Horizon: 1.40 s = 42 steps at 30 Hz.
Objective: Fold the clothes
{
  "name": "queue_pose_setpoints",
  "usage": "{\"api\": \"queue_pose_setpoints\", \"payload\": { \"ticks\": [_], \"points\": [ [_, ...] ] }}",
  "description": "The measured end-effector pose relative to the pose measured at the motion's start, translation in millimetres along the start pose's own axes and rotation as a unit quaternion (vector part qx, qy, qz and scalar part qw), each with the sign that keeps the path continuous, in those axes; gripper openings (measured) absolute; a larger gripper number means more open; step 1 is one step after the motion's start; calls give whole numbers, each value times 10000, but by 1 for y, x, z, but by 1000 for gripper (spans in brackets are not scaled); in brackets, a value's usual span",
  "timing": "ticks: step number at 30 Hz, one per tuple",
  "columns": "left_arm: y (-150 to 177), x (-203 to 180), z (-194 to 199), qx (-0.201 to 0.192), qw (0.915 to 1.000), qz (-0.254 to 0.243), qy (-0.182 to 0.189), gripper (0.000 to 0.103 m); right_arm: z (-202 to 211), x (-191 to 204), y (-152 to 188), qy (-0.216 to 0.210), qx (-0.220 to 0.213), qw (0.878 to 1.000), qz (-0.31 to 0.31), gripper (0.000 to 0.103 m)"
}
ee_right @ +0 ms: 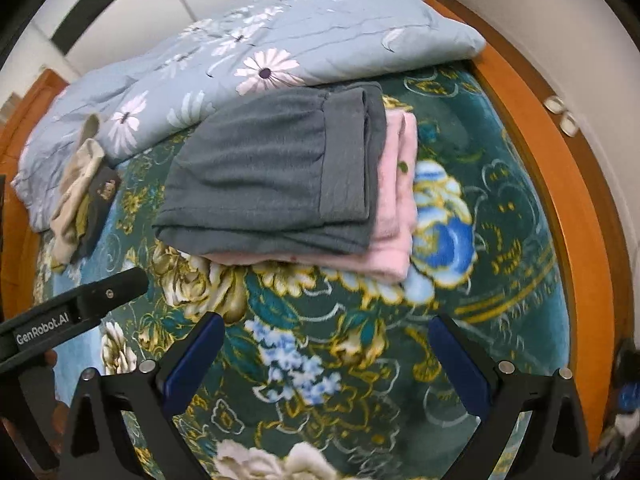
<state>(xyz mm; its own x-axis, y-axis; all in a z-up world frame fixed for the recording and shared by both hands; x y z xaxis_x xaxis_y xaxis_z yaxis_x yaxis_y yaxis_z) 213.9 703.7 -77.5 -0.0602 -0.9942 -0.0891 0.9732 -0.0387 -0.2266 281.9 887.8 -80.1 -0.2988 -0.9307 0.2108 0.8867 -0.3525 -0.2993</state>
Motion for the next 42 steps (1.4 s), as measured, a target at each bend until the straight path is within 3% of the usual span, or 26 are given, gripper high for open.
{"api": "queue_pose_setpoints", "payload": {
  "ticks": [4, 10, 15, 21, 25, 38, 42],
  "points": [
    [2, -12, 1, -233, 9994, 135, -215, 94, -4, -10, -8, -150, -198, 9990, 362, 103],
    [1, -30, 5, -707, 9967, 9, -405, 94, -24, -21, -11, -439, -52, 9978, 491, 103],
    [-5, -38, -6, -597, 9954, -138, -736, 94, -45, -27, -9, -611, 199, 9969, 457, 103],
    [-5, -55, -27, -371, 9960, -151, -794, 94, -63, -31, -9, -652, 412, 9953, 582, 103],
    [-3, -69, -41, -179, 9964, -303, -765, 94, -71, -37, -11, -668, 448, 9951, 580, 103],
    [-14, -74, -62, 104, 9951, -54, -981, 94, -83, -54, -28, -578, 475, 9951, 652, 103],
    [-12, -72, -63, 235, 9908, -135, -1322, 94, -84, -59, -30, -533, 469, 9955, 630, 103]
  ]
}}
Point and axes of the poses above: each gripper's, at about its wrist camera, not at the fingertips, and z roughly against the way its jaws point, x to its left, y to its underside, the point moved 6 cm from there along -z, roughly the way its jaws point, and after that the axes turned 3 degrees about -z, right-handed, at the moved point
